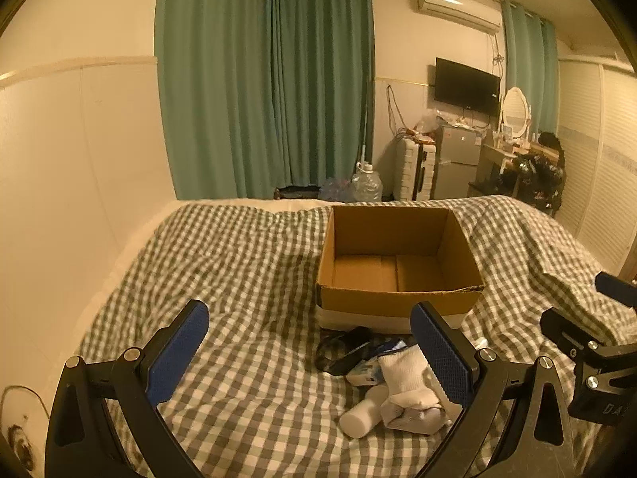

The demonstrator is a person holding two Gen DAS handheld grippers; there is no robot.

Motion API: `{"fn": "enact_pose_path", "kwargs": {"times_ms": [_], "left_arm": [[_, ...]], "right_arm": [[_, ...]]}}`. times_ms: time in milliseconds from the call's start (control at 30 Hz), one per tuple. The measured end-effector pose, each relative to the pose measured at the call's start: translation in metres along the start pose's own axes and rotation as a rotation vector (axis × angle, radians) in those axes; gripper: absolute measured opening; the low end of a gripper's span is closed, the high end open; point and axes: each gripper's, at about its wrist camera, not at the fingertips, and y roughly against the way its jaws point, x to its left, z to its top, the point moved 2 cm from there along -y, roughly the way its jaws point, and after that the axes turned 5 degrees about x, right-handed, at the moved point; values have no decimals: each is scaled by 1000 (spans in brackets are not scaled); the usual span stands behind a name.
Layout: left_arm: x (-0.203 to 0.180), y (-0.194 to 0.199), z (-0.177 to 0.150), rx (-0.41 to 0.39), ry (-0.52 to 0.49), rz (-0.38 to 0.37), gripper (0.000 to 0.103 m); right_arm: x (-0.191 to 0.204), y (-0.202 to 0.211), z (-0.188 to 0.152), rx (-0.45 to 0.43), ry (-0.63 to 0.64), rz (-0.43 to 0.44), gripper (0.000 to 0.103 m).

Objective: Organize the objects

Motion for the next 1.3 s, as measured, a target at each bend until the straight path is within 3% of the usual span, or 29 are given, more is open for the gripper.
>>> {"fn": "enact_pose_path", "kwargs": {"times_ms": [800,1033,1300], "left_arm": [[4,-5,-8,8,-16,11,103],[4,-29,-24,102,-37,10,103],[11,-74,-55,243,-31,14,103]], "right_arm": [[4,-3,-6,21,-4,-3,103],[7,-23,-16,81,-11,23,103],[24,-71,-38,239,-16,95,103]]}}
